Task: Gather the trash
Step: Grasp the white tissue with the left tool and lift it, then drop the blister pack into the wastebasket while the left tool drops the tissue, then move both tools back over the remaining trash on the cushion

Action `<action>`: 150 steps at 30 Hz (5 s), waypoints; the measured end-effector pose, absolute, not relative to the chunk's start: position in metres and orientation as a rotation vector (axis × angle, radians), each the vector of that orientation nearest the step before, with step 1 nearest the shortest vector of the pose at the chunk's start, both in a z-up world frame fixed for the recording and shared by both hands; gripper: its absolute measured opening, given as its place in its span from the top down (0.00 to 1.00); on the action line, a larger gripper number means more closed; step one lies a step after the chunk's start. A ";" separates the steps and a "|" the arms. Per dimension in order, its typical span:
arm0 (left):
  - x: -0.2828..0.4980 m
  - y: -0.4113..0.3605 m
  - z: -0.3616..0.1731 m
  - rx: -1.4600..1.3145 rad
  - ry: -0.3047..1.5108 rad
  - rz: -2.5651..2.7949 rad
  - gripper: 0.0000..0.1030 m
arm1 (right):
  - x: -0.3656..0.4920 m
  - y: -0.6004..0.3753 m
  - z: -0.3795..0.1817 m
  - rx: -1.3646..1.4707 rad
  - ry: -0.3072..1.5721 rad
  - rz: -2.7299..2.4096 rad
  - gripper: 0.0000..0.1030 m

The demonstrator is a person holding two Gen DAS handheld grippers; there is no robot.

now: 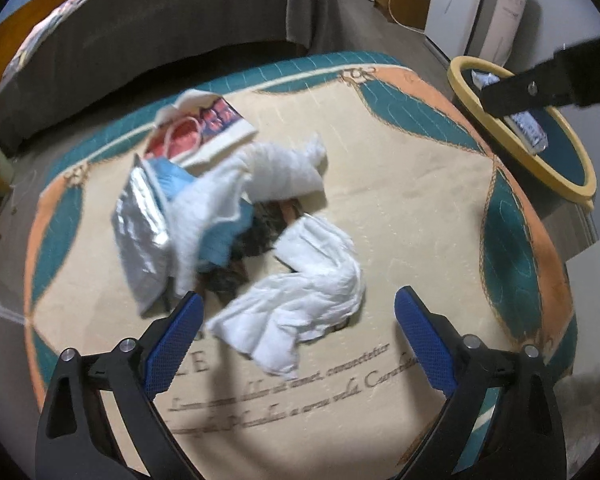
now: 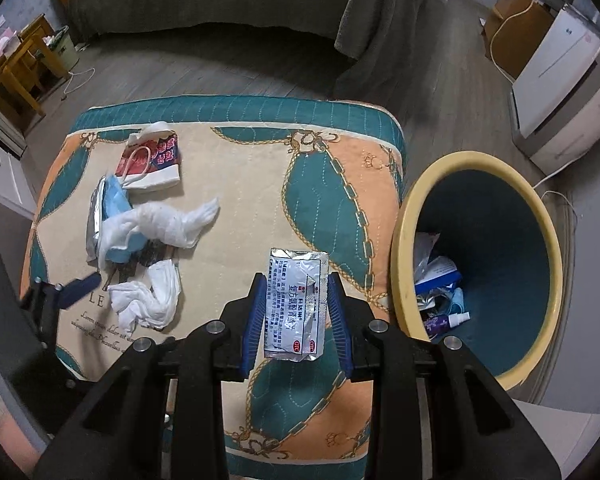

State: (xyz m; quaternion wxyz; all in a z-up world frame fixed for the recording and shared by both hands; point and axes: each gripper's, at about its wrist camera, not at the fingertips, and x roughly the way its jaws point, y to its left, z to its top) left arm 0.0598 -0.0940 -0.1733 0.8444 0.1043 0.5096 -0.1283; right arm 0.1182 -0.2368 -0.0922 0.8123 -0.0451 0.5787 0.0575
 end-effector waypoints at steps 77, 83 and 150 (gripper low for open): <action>0.058 -0.255 -0.069 0.330 0.792 -0.657 0.89 | 0.127 -0.466 -0.058 0.158 1.106 -0.158 0.70; 0.067 -0.299 -0.077 0.369 0.818 -0.702 0.89 | 0.127 -0.470 -0.063 0.158 1.119 -0.186 0.70; 0.071 0.061 -0.038 0.085 0.879 0.004 0.05 | 0.137 -0.152 -0.065 -0.085 1.142 0.126 0.06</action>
